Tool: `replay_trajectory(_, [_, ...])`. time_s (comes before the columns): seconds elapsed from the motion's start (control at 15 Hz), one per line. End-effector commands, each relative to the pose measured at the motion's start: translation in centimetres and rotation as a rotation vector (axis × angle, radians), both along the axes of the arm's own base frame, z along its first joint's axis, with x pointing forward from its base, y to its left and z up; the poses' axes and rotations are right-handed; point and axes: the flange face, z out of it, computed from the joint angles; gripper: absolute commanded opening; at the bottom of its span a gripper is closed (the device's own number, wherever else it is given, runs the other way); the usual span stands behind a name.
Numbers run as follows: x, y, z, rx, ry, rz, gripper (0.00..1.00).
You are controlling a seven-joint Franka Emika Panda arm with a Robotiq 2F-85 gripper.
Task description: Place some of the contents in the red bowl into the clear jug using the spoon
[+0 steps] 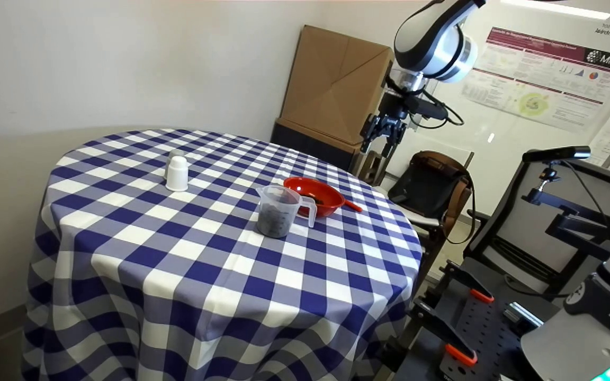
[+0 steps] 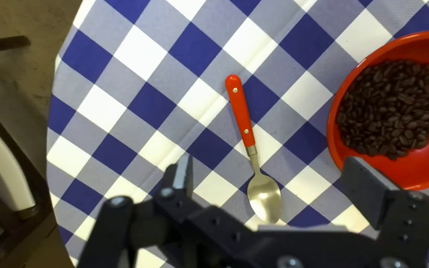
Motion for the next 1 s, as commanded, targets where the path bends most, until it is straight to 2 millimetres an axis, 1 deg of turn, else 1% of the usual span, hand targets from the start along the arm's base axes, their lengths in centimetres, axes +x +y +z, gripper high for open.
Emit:
replay_trajectory(0.0, [3.0,0.2,-4.2,-0.036,0.048,-0.001,1.0])
replay_trajectory(0.27, [4.5,0.3,-7.9,-0.043,0.101,0.002,1.0])
replay_trajectory(0.47, [5.1,0.3,-10.1,-0.055,0.124,-0.001,1.0])
replay_trajectory(0.67, [5.2,0.2,-12.2,-0.06,0.157,0.011,1.0])
replay_trajectory(0.93, [4.6,0.0,-14.3,-0.057,0.191,0.023,1.0])
